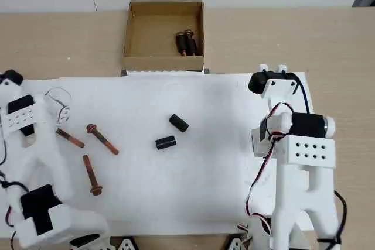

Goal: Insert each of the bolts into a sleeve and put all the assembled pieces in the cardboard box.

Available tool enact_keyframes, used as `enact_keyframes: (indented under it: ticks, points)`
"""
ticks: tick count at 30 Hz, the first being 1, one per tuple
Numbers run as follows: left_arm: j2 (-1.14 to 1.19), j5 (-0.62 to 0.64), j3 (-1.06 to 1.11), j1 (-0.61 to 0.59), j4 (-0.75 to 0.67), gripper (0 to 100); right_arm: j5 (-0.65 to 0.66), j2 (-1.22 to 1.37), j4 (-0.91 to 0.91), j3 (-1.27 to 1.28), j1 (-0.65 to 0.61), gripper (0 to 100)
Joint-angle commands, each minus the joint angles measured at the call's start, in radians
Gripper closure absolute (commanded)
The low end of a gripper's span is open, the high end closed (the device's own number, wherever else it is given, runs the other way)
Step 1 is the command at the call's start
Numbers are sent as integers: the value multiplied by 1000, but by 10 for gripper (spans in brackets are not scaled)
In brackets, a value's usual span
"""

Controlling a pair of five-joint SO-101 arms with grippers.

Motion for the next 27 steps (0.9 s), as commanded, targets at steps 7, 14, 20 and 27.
enact_keyframes:
  ticks: [7,14,20,27]
  points:
    - [-3,3,-33,-15,-2,882,-2,-24,-13,-5,7,994]
    - [77,2,-8,-20,-40,882,-2,-24,-13,-5,4,994]
    - [155,2,-13,-20,-81,882,-2,-24,-4,-5,7,994]
    - [167,-14,-13,-20,-87,989,-2,-25,-4,-5,4,994]
